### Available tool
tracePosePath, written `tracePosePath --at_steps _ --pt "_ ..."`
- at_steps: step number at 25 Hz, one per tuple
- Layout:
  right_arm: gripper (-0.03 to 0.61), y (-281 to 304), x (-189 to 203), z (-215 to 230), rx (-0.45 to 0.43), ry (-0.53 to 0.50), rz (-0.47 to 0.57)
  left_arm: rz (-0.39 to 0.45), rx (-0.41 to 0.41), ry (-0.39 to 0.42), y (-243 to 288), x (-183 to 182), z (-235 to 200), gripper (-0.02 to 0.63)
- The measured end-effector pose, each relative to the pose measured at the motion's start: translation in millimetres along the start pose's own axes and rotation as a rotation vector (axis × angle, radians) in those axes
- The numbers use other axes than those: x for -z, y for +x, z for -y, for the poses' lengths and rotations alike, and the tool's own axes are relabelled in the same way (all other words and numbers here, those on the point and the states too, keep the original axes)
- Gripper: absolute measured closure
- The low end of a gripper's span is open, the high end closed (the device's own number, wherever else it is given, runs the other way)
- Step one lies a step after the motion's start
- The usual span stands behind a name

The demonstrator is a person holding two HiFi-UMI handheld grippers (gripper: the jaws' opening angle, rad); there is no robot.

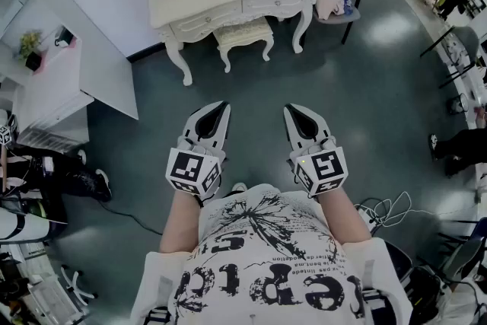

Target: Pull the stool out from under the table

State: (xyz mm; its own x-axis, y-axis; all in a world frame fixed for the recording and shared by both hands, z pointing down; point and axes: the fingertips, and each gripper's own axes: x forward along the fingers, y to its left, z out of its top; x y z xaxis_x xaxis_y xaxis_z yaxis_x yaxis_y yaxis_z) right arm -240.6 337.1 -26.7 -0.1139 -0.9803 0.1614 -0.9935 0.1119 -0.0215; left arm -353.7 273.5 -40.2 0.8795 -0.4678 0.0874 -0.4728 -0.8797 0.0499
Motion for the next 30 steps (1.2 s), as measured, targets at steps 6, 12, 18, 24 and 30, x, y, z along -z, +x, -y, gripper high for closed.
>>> tracePosePath --at_steps 6,12,18,24,30 --pt "0.562 7 7 -4 0.002 0.001 -0.011 -0.006 0.001 -0.001 1 7 -6 0.597" --pt "0.561 12 12 -13 0.007 0.025 -0.008 -0.015 0.006 -0.005 -5 13 -12 0.597" --pt "0.561 29 23 -14 0.049 0.056 -0.031 -0.039 0.019 -0.022 -8 29 -33 0.597" --pt "0.561 48 42 -11 0.066 0.058 -0.058 -0.074 0.001 -0.024 -8 52 -52 0.597" --pt "0.561 86 51 20 0.014 0.032 -0.064 -0.078 -0.067 -0.02 26 61 -74 0.597"
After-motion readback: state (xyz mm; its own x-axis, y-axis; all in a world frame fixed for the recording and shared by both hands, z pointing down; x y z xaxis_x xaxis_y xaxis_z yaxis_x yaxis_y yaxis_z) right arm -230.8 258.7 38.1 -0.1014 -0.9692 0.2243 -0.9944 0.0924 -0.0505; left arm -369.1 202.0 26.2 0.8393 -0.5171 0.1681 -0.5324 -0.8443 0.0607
